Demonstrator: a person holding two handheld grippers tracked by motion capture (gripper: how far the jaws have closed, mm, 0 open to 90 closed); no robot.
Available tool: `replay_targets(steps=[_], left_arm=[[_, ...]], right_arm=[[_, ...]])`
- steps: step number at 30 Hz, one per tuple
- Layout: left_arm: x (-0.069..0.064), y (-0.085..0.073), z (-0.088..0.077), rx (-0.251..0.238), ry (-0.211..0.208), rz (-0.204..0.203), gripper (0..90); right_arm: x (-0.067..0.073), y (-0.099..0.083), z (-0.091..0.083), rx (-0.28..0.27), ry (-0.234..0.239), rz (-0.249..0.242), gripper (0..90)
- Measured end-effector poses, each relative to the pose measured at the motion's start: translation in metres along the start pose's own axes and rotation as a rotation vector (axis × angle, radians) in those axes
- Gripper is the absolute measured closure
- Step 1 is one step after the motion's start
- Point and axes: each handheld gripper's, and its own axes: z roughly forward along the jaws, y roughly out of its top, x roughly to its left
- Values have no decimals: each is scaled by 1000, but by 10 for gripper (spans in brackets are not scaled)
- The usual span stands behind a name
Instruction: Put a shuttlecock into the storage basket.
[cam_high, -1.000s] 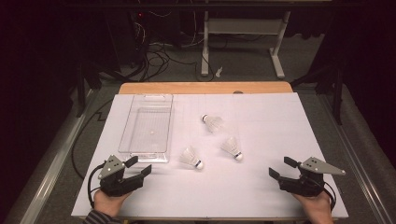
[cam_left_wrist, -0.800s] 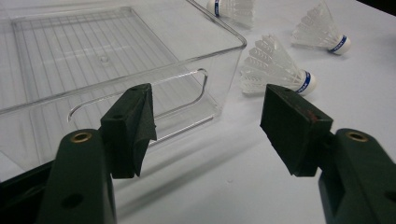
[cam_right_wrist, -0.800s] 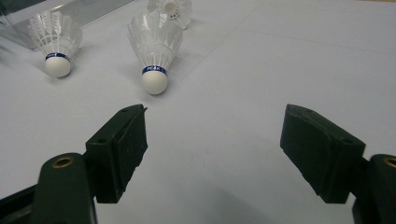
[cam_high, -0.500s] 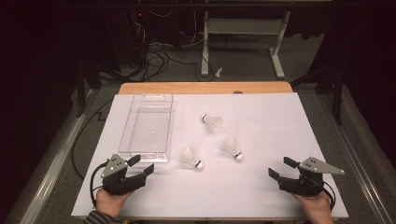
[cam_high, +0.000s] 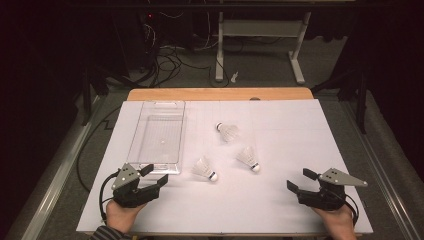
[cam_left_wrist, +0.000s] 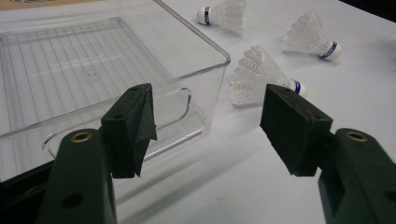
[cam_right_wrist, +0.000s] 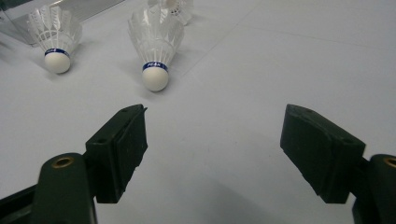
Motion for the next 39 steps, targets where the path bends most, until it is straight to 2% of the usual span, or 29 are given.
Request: replay_targets(steps=[17,18,19,20,21,39], left_arm=[[-10,0,7,15,-29,-3,359],[-12,0,13,-48,-27,-47,359],[-10,0,8,14,-29,-12,359],[-12,1,14,-47,-23,-46,359],[-11,0,9,20,-29,-7,358],[-23,3,20,39,-54,-4,358]], right_arm=[[0,0,-1,0,-8,7,230],[-1,0,-1,0,-9,6,230],[-1,0,-1,0,-9,7,229],[-1,0,-1,0,-10,8,228],[-1,0,-1,0,-11,9,228],[-1,0,-1,-5,-14,4,226]])
